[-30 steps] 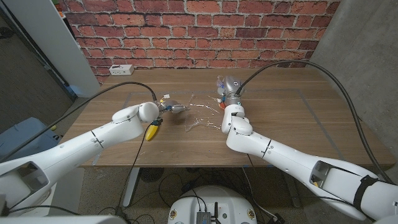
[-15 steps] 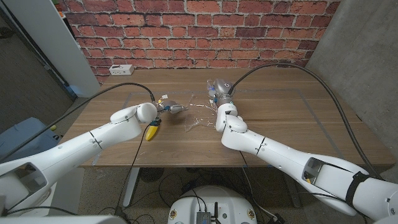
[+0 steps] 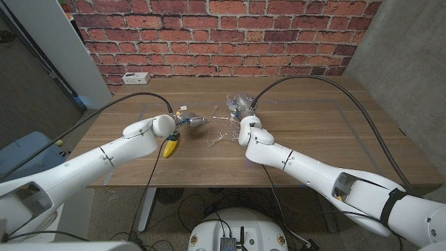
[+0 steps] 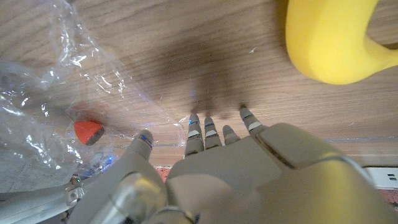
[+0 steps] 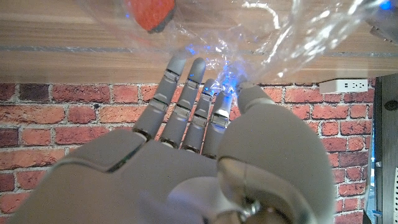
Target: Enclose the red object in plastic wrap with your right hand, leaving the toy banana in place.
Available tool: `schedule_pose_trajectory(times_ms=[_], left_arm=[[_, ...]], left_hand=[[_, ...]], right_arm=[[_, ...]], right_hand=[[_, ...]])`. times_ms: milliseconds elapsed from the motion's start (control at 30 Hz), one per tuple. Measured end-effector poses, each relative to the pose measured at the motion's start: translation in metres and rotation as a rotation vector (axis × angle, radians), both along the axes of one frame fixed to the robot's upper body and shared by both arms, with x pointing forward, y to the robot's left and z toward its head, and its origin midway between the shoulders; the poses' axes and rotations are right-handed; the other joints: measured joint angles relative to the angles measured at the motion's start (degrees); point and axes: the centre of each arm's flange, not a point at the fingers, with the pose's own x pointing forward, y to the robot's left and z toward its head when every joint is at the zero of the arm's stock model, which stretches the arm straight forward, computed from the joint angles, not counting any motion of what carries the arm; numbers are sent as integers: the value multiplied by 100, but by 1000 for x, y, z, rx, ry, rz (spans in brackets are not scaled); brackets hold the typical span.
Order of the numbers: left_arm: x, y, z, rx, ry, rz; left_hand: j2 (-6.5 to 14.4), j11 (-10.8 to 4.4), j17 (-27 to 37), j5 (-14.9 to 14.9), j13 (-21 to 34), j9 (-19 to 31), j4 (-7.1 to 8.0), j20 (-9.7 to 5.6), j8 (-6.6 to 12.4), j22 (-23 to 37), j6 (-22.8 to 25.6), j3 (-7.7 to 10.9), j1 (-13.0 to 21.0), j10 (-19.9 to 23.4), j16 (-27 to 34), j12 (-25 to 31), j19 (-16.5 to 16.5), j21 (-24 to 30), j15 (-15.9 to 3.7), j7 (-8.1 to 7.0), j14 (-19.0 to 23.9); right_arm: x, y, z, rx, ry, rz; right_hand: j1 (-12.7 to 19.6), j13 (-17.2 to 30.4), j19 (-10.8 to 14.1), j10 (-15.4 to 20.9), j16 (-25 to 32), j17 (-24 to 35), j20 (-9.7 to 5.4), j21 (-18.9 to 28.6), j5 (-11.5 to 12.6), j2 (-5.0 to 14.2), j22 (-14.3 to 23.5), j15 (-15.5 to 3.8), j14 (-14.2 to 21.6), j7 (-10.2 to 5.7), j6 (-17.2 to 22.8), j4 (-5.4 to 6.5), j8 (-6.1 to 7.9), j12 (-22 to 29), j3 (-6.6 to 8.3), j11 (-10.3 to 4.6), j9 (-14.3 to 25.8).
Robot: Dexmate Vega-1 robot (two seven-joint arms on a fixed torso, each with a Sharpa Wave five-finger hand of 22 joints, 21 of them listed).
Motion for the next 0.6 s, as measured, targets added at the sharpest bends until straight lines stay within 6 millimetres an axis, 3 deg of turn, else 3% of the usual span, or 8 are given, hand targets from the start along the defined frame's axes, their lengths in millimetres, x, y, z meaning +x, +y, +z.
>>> schedule_pose_trajectory(times_ms=[200, 433, 500, 600], left_arm=[[0, 0, 1, 1, -3, 2], [3, 2, 4, -2, -11, 7], [3, 2, 5, -2, -15, 7], [3, 2, 6, -3, -23, 7]], left_hand=[[0, 0, 0, 0, 0, 0, 0, 0, 0, 0, -28, 0, 0, 0, 0, 0, 0, 0, 0, -8, 0], [0, 0, 0, 0, 0, 0, 43, 0, 0, 0, -68, -5, 0, 0, 0, 0, 0, 0, 0, -49, 0], [0, 31, 0, 0, 0, 0, 43, 0, 0, 0, -89, -6, 0, -31, 0, 1, 0, 0, 0, -70, 0], [0, 34, 0, 0, 0, 0, 42, 1, -23, 0, -179, -6, 0, -95, 0, -21, -1, 0, 6, -160, 6]], right_arm=[[3, -3, 1, 5, 8, -2], [9, -1, -4, 41, 107, 109], [11, -4, -3, 52, 118, 122], [12, -5, -3, 72, 142, 163]], right_hand=[[-810, -4, -115, -132, -174, -48, 115, 43, -42, -175, -57, 22, -104, 82, -206, 323, -226, -76, -322, 196, -45], [-2216, 27, -398, -437, -444, -79, 399, -64, -42, -270, -88, 444, -488, 289, -573, 964, -660, -181, -835, 668, -60], [-2482, 29, -468, -527, -503, -79, 468, -102, -42, -258, -88, 545, -588, 319, -662, 1075, -754, -198, -937, 758, -60], [-2675, 54, -510, -591, -547, -79, 511, -140, -42, -170, -88, 628, -671, 311, -790, 1183, -856, -200, -966, 838, -60]])
